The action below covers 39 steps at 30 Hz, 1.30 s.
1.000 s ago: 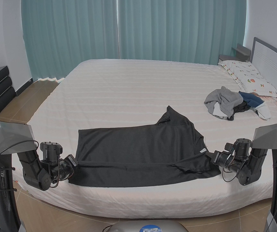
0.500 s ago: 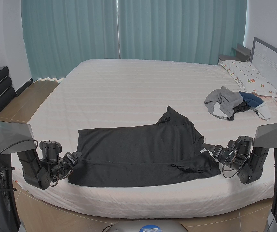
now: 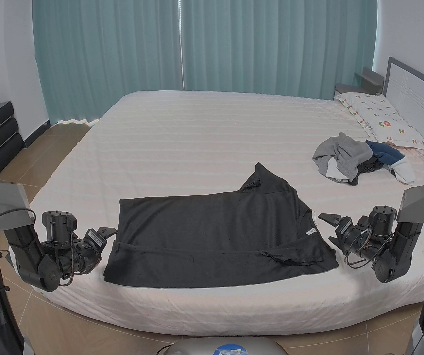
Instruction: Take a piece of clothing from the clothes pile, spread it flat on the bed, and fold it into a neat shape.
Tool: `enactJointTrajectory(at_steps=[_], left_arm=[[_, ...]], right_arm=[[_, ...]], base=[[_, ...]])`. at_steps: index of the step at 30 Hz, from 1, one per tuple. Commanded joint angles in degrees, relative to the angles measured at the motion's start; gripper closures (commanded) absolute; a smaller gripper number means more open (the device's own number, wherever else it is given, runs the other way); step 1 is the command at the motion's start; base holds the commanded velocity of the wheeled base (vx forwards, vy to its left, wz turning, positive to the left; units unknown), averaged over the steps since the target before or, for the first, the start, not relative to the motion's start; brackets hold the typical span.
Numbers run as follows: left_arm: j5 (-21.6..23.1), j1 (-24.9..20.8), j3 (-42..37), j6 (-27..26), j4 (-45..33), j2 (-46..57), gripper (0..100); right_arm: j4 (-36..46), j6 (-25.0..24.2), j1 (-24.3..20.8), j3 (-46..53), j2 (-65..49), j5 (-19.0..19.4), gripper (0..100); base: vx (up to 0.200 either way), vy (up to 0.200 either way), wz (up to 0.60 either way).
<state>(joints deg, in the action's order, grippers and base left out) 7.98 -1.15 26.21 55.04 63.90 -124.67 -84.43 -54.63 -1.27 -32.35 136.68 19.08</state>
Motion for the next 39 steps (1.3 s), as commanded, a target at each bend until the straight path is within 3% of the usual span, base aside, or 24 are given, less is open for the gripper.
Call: enactJointTrajectory(at_steps=[1,16,22,30,36,39], left_arm=[[0.8,1.1,-1.2,0.2,0.1,1.5,0],[1.0,-0.2,0.2,-0.4,0.3,-0.3,0],[0.2,-1.4,3.4,-6.2,0.3,-5.4,0],[-0.5,-1.4,3.4,-7.8,3.2,-8.0,0],[-0.7,-1.4,4.9,-13.5,3.2,-10.3,0],[-0.6,-1.3,4.0,-13.8,6.1,-10.9,0]], right_arm=[[0.0,-0.4,-0.1,1.2,1.3,0.3,0],[-1.2,-0.2,-0.8,2.3,1.7,0.3,0],[-2.8,0.1,-1.3,2.6,2.6,0.1,0],[-5.3,0.3,-1.4,3.7,3.6,0.1,0],[-5.3,0.3,-1.4,3.8,3.7,0.2,0],[-5.3,0.3,-1.4,3.9,3.7,0.1,0]], base=[[0.000,0.000,0.00],[0.000,0.000,0.00],[0.000,0.000,0.00],[0.000,0.000,0.00],[0.000,0.000,0.00],[0.000,0.000,0.00]])
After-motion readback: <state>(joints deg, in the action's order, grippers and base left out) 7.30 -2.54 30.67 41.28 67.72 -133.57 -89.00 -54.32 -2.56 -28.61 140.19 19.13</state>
